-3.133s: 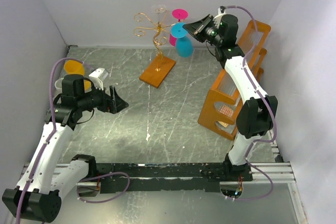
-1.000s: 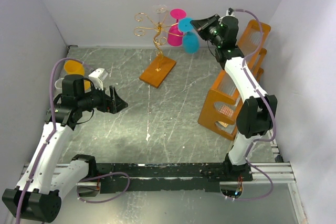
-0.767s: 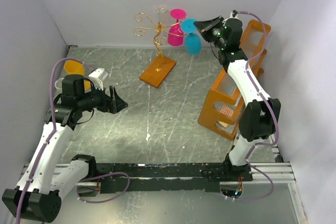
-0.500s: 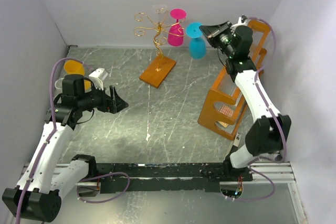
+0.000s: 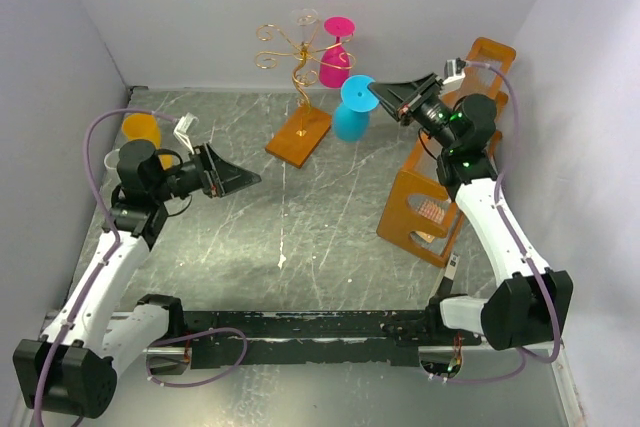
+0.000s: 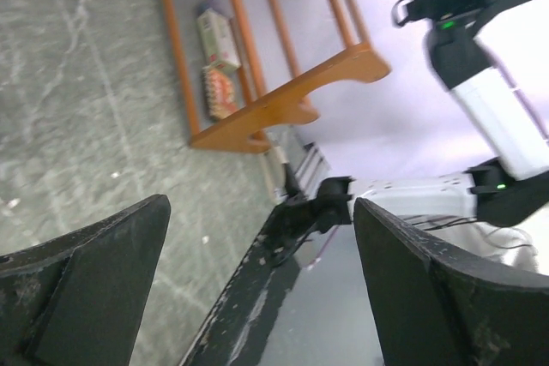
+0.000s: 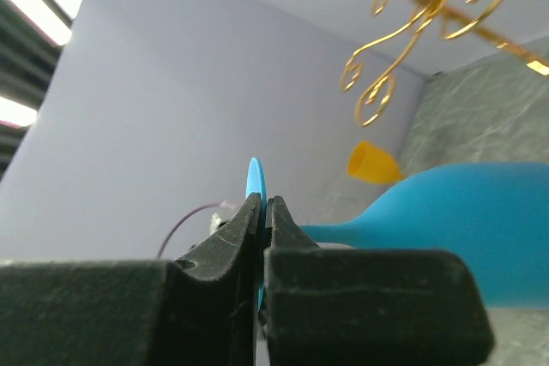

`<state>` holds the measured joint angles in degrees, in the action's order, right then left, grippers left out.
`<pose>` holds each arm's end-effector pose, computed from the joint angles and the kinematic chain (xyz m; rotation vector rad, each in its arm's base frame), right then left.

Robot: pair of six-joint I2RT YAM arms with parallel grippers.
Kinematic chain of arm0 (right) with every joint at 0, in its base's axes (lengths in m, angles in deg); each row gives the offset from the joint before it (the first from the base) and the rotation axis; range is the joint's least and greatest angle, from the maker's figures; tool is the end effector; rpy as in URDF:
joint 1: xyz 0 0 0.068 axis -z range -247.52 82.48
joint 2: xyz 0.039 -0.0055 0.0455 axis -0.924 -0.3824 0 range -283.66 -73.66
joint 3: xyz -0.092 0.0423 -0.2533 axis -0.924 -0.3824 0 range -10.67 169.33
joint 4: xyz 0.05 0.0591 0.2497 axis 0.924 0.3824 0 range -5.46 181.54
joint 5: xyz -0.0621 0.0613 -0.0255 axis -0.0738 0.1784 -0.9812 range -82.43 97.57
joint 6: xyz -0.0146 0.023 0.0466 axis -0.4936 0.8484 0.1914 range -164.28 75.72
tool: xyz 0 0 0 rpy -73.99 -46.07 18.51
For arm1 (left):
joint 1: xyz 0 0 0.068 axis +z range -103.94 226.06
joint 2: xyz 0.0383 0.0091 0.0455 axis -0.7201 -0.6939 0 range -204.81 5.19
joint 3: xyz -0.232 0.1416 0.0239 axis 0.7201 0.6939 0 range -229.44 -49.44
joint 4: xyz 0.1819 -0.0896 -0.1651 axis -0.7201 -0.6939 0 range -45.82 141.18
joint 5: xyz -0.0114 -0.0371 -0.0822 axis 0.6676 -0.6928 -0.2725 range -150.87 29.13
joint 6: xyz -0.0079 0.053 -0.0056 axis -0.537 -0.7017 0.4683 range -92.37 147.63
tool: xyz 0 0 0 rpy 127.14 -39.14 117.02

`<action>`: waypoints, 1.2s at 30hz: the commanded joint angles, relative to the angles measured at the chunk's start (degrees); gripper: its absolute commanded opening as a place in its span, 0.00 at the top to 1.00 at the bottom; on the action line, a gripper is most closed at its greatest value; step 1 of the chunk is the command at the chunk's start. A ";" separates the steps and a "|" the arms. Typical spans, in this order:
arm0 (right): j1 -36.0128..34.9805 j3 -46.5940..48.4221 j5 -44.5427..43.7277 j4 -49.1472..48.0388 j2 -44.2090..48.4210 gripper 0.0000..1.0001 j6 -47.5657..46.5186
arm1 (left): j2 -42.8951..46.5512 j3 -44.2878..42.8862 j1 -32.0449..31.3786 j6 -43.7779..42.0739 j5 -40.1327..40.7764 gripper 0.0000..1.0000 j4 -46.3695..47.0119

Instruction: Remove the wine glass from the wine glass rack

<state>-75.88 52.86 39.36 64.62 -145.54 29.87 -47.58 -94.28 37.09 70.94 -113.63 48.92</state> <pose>0.2853 0.0609 0.4090 0.3765 1.5502 1.5397 0.1983 -0.0600 0.3324 0.1784 1.9044 -1.4375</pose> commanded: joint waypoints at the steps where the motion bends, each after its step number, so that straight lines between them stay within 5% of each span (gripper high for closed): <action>1: -3.22 -1.75 8.60 -16.24 0.56 1.00 11.30 | 0.16 5.29 -0.76 23.39 -2.98 0.01 30.57; 5: -8.12 -2.49 8.95 -24.91 -0.62 1.00 18.00 | -2.22 11.14 -0.87 36.37 0.36 0.01 49.34; 15: -16.31 -5.54 7.18 -48.03 -6.50 1.00 33.97 | -7.09 14.66 -0.94 50.21 5.05 0.00 71.08; 29: -19.59 -6.51 4.96 -48.90 -8.73 1.00 34.44 | -13.06 13.19 -2.54 63.59 5.87 0.03 95.21; 36: -19.59 -6.57 4.36 -47.57 -9.26 1.00 33.76 | -15.63 11.96 -2.97 69.85 7.99 0.19 105.99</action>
<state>-95.59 46.83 44.91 18.83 -153.52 63.59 -62.77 -79.79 34.95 135.59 -106.61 133.03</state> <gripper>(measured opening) 0.012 0.857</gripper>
